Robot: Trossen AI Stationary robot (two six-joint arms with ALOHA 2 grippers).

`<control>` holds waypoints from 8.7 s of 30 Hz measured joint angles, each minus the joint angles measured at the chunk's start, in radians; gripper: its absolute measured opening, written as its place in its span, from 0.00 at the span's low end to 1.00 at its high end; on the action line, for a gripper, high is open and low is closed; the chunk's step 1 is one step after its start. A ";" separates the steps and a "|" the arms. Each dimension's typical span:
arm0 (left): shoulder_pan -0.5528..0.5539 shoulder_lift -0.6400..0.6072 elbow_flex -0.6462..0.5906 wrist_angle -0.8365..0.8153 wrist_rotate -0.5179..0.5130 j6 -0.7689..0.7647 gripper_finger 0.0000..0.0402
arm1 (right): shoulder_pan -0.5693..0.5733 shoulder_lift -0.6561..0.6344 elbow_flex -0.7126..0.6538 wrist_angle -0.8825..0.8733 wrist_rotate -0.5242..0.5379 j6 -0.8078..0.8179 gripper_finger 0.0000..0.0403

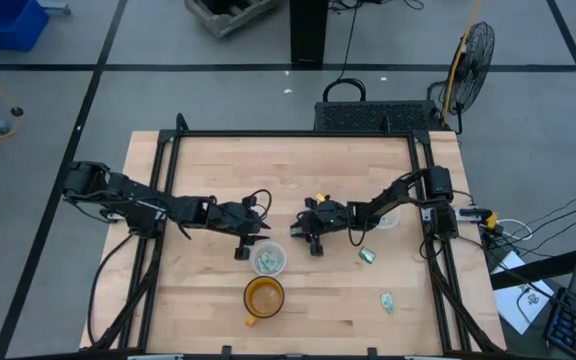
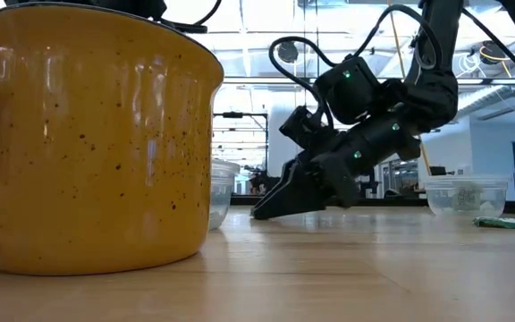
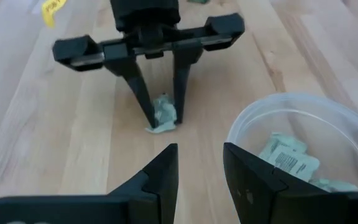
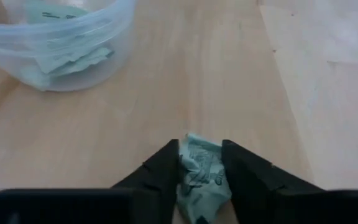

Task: Pick and place items into bin
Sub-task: Put the stevia packet into the right transparent bin, then put the stevia packet into the left transparent bin

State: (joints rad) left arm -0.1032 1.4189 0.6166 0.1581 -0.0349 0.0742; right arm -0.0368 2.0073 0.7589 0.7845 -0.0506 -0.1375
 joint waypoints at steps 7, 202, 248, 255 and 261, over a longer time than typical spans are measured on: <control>0.000 0.000 0.000 -0.008 0.000 -0.009 0.33 | -0.004 -0.126 -0.002 -0.131 0.218 -0.027 0.13; 0.097 0.000 0.087 0.314 -0.018 0.289 0.33 | -0.149 -1.388 -0.077 -1.289 0.513 -0.013 0.00; 0.100 0.000 0.089 0.119 -0.023 0.252 0.33 | -0.059 -1.042 -0.177 -1.593 0.232 0.595 0.18; 0.100 0.000 0.088 0.156 -0.023 0.214 0.33 | -0.059 -1.076 -0.138 -1.585 0.228 0.590 0.23; 0.100 0.000 0.088 0.169 -0.018 0.190 0.33 | -0.059 -1.113 -0.066 -1.546 0.092 0.588 0.21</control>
State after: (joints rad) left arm -0.0032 1.4193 0.7048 0.3270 -0.0530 0.2644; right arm -0.0959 0.8938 0.6930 -0.7613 0.0411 0.4505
